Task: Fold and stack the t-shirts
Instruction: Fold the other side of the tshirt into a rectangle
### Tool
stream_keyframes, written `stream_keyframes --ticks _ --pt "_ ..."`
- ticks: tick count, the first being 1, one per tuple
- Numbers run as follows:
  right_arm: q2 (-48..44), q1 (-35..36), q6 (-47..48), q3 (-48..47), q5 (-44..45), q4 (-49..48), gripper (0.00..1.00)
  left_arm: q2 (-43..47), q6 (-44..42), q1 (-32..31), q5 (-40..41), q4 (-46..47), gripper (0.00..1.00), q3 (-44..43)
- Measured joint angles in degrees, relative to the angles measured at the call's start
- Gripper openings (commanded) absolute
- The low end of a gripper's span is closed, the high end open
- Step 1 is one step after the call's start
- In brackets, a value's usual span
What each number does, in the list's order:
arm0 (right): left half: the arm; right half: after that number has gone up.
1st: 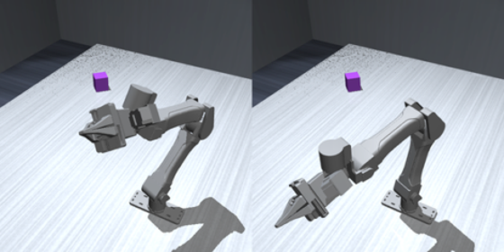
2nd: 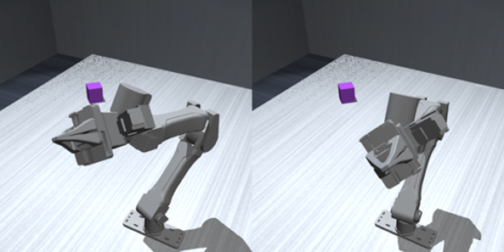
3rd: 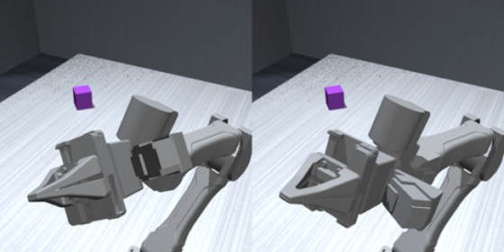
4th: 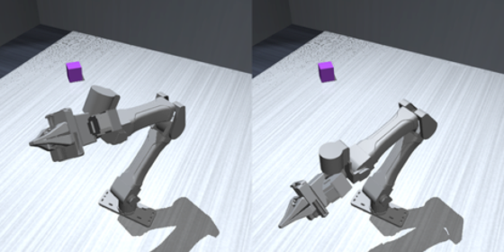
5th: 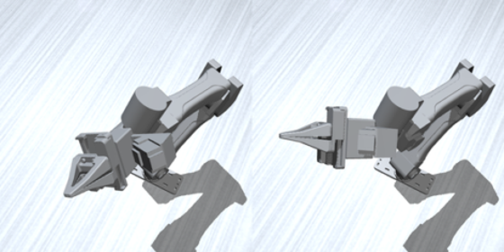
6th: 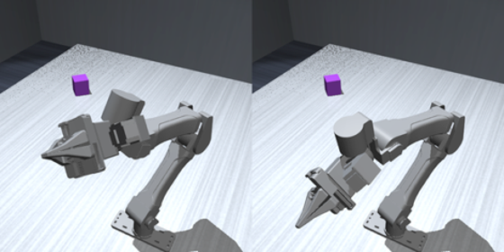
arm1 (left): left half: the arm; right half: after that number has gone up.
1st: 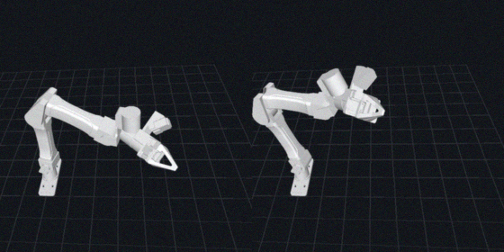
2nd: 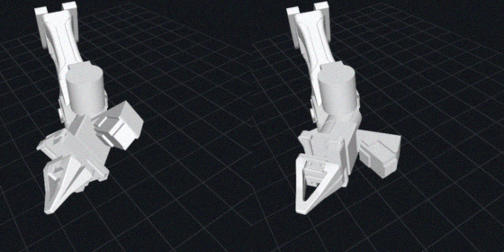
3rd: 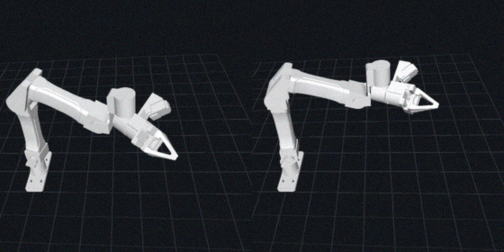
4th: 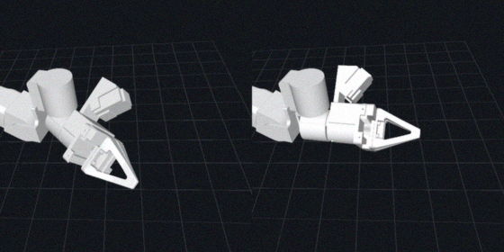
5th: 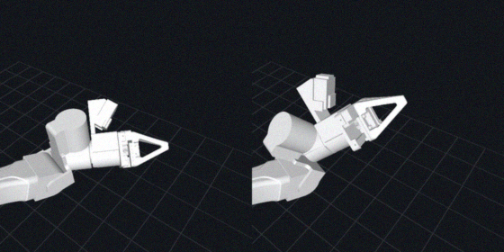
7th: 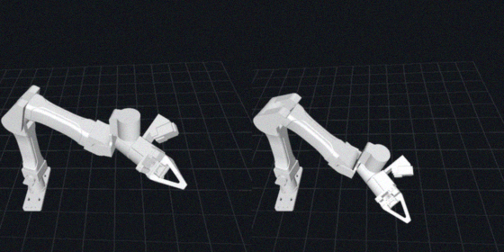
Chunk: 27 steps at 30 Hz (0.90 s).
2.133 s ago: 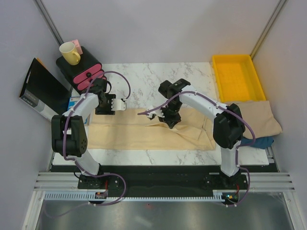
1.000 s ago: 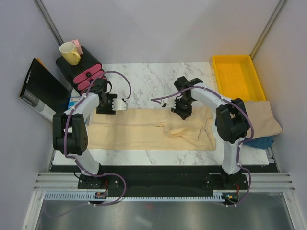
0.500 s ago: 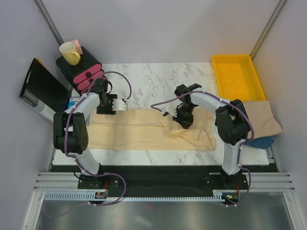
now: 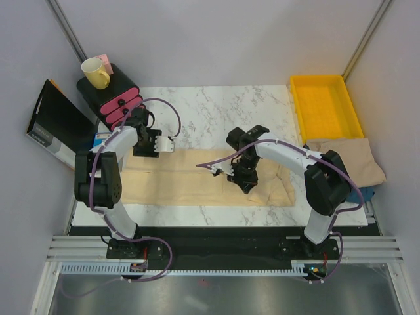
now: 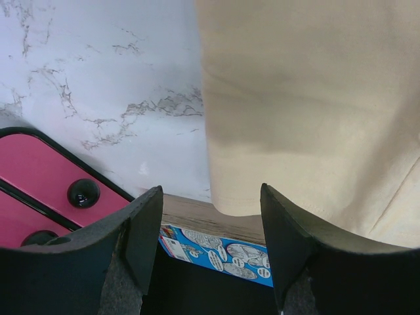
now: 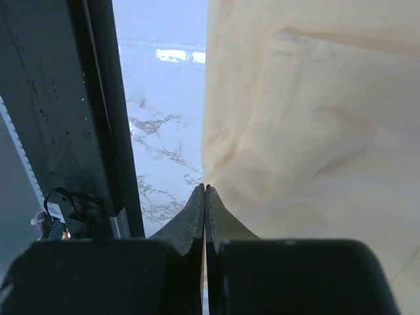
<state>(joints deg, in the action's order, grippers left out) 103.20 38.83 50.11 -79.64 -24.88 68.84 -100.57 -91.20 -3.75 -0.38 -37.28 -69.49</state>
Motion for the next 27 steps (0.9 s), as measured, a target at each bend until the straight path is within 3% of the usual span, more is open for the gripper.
stream_keyframes --ticks 4,11,14,27 --pt "-0.70 0.04 0.02 1.14 1.57 0.46 0.00 0.00 -0.02 -0.26 -0.07 -0.02 0.68 0.00" --pt "-0.70 -2.97 -0.87 1.11 3.32 -1.03 0.29 0.02 -0.17 -0.37 -0.02 -0.02 0.68 0.00" --pt "-0.70 -2.78 -0.98 0.17 3.06 -1.09 0.37 0.20 -0.17 -0.44 0.00 -0.02 0.68 0.00" --pt "2.34 3.45 -2.89 -1.16 1.03 -6.45 0.43 1.49 0.63 -0.74 -0.02 0.20 0.69 1.68"
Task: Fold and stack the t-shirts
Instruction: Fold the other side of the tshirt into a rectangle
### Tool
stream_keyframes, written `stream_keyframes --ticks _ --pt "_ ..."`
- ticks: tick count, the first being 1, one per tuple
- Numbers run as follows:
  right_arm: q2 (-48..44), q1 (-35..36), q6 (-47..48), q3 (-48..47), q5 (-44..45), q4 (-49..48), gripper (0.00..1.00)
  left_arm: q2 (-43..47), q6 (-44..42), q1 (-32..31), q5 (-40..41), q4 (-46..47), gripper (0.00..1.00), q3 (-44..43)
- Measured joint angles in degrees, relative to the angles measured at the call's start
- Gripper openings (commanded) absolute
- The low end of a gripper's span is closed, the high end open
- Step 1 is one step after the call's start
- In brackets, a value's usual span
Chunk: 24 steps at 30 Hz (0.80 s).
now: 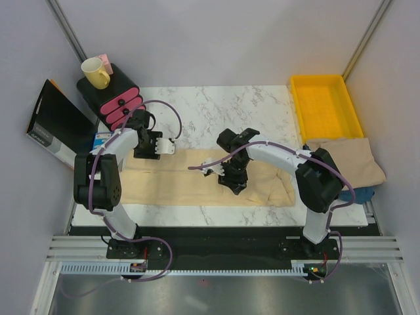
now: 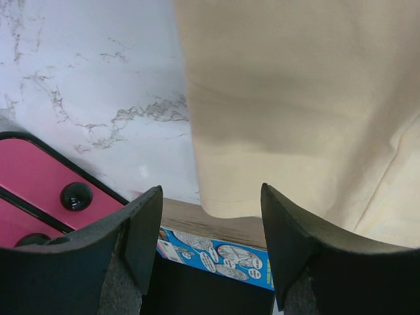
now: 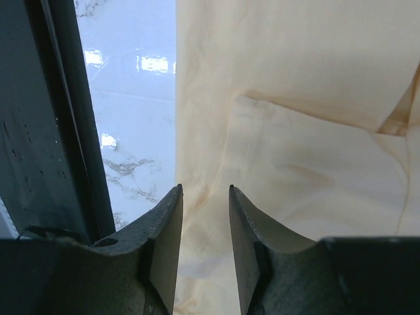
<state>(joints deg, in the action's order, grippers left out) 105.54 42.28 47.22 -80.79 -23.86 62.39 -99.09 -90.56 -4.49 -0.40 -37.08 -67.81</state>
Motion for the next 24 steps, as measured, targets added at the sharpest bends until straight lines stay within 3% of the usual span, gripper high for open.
stream_keyframes --ticks 18,21,24 --pt "7.52 0.85 -4.02 0.00 -0.22 -8.11 0.54 0.15 1.38 -0.13 -0.63 0.85 0.70 1.33" --pt "7.89 1.16 -4.50 0.24 -0.28 -9.27 0.50 0.13 1.38 -0.15 -1.18 0.90 0.70 1.29" --pt "8.00 1.51 -4.96 0.81 -0.31 -10.16 0.40 0.13 1.38 -0.13 -1.31 1.01 0.70 1.09"
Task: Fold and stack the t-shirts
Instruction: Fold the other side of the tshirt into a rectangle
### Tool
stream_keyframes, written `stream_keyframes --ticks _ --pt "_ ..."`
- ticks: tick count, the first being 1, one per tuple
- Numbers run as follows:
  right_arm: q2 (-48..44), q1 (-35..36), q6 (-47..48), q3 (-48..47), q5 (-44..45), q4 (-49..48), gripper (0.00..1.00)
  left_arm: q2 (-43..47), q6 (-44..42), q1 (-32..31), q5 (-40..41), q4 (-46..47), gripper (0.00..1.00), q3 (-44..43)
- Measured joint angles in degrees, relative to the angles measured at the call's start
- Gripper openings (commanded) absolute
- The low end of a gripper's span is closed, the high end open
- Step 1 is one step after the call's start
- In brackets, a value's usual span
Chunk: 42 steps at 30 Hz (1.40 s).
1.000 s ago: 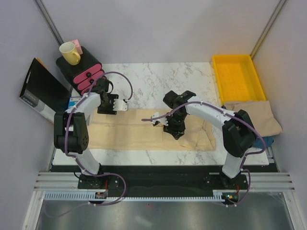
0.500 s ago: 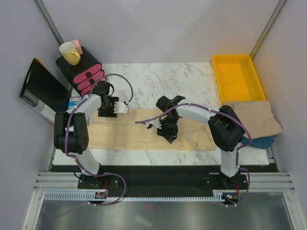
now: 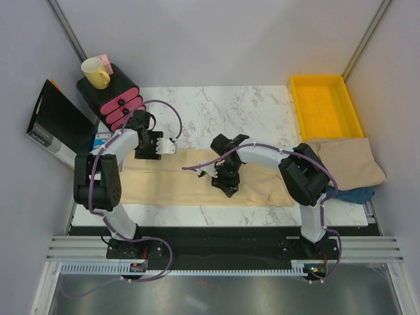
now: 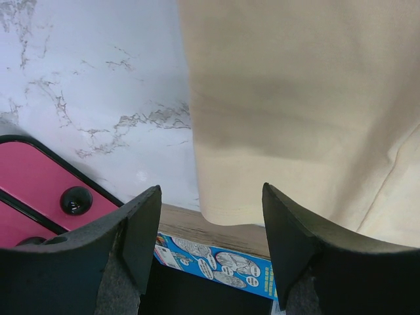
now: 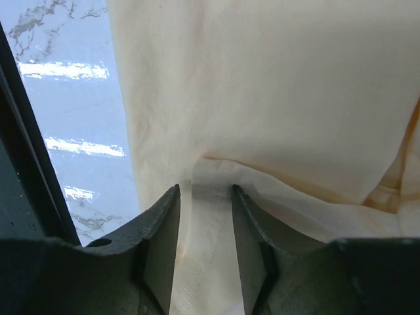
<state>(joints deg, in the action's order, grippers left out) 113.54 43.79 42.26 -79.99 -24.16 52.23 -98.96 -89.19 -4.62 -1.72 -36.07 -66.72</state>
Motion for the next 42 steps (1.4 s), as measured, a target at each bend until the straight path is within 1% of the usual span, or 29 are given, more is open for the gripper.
stream_keyframes --ticks 1,3,4,5,6,16,26,27,28,29,31,32,34,35,36,37,38,39,40,41,42 --pt "0.13 0.11 -0.04 0.11 -0.02 -0.13 0.27 0.00 0.00 0.00 -0.04 0.02 0.70 -0.09" --pt "0.33 0.31 -0.35 0.26 0.02 -0.76 0.17 0.00 -0.02 0.00 -0.13 0.11 0.70 -0.20" --pt "0.48 0.39 -0.61 0.35 0.02 -1.14 0.08 0.00 0.00 0.00 -0.15 0.22 0.70 -0.24" --pt "0.61 0.50 -0.63 0.37 0.02 -1.27 0.02 -0.02 -0.02 0.00 -0.17 0.24 0.70 -0.28" --pt "0.63 0.61 -0.74 0.39 0.04 -1.44 0.00 -0.04 0.00 0.00 -0.20 0.28 0.70 -0.33" --pt "0.63 1.60 -1.33 0.09 0.02 -0.44 0.00 -1.09 0.00 0.00 -0.42 0.66 0.70 -0.50" --pt "0.59 2.34 2.80 -8.00 -3.02 9.60 0.01 -1.75 0.00 0.00 -0.79 0.74 0.71 -1.38" --pt "0.59 2.38 3.23 -8.37 -3.10 10.34 0.07 -1.75 0.00 0.00 -0.87 0.74 0.71 -1.40" --pt "0.59 2.40 3.69 -8.55 -3.26 11.02 0.16 -1.75 -0.02 0.00 -0.92 0.72 0.71 -1.40" --pt "0.59 2.40 4.17 -8.63 -3.43 11.82 0.37 -1.75 -0.02 0.00 -0.94 0.72 0.71 -1.40" --pt "0.79 2.40 4.87 -8.98 -3.80 13.57 0.52 -1.75 0.00 0.00 -0.94 0.72 0.71 -1.40" --pt "0.92 2.40 5.51 -9.16 -4.13 14.34 0.61 -1.75 0.00 0.00 -0.96 0.72 0.73 -1.40" --pt "1.27 2.51 6.45 -9.68 -4.33 16.02 0.71 -1.75 0.00 0.00 -1.01 0.74 0.79 -1.40" --pt "1.42 2.58 6.80 -9.94 -4.24 16.48 0.73 -1.75 0.04 0.00 -1.11 0.72 0.86 -1.42" --pt "1.68 2.60 7.23 -10.56 -4.20 17.25 0.74 -1.75 0.42 0.00 -1.46 0.72 0.87 -1.49" --pt "1.73 2.60 7.39 -11.17 -3.96 17.70 0.75 -1.75 0.90 0.00 -1.68 0.68 0.98 -1.64" --pt "1.73 2.60 7.43 -11.76 -3.69 18.05 0.79 -1.75 1.53 0.00 -1.97 0.68 1.00 -1.88" --pt "1.73 2.56 7.45 -12.92 -3.30 18.60 0.80 -1.75 2.51 -0.02 -2.32 0.68 1.00 -2.29" --pt "1.70 2.47 7.21 -14.19 -2.91 18.71 0.92 -1.73 3.48 -0.02 -2.89 0.68 0.99 -2.73" --pt "1.64 2.32 6.69 -15.50 -2.43 18.53 0.98 -1.60 5.40 -0.02 -3.56 0.66 1.00 -3.54" --pt "1.49 2.10 5.99 -16.74 -1.66 18.12 0.98 -1.42 6.71 -0.07 -4.02 0.68 1.00 -4.13"
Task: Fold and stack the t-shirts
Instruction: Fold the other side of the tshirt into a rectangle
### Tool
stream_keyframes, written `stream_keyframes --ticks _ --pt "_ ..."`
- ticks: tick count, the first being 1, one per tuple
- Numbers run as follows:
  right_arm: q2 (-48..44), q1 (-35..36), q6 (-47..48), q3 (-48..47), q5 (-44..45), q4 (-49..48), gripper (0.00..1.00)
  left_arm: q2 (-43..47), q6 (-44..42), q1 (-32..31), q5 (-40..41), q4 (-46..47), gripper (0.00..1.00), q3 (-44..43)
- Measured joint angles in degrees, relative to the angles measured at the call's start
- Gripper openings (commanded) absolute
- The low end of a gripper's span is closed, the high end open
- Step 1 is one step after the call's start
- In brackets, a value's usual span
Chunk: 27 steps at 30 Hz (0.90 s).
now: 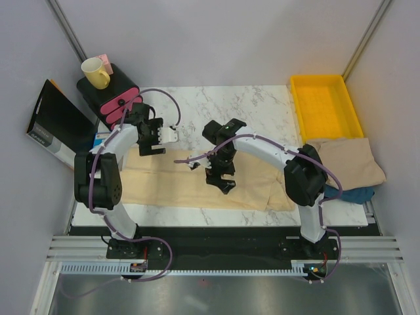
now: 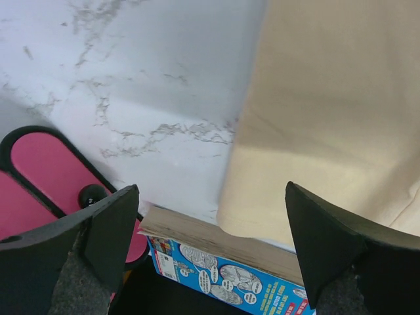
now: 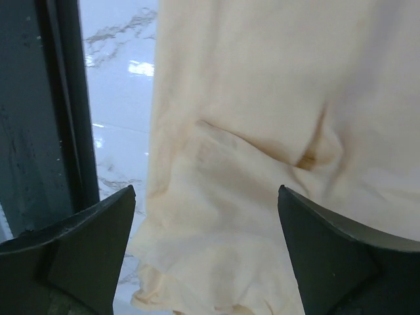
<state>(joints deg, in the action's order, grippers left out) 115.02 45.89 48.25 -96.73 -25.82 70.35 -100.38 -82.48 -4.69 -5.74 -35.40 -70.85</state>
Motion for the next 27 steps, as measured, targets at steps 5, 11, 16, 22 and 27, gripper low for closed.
stream_keyframes --ticks 5,11,16,22,27 --pt "-4.70 -2.73 -2.43 -1.70 5.25 -4.83 0.98 4.28 7.96 -1.75 -0.07 1.81 1.00 -2.08" --pt "-13.66 -7.80 -6.84 -1.55 10.32 -10.82 0.98 12.59 15.69 -6.29 7.30 9.70 1.00 -1.44" --pt "-17.53 -9.16 -10.08 2.08 17.86 -18.36 0.98 16.90 23.69 -8.04 14.88 13.68 1.00 1.49" --pt "-15.54 -9.44 -11.85 4.79 25.22 -23.87 0.98 23.63 27.58 -7.43 20.26 18.60 1.00 10.78" --pt "-12.48 -9.68 -10.56 4.68 27.63 -25.40 0.98 28.96 27.52 -6.51 22.34 25.00 1.00 16.85"
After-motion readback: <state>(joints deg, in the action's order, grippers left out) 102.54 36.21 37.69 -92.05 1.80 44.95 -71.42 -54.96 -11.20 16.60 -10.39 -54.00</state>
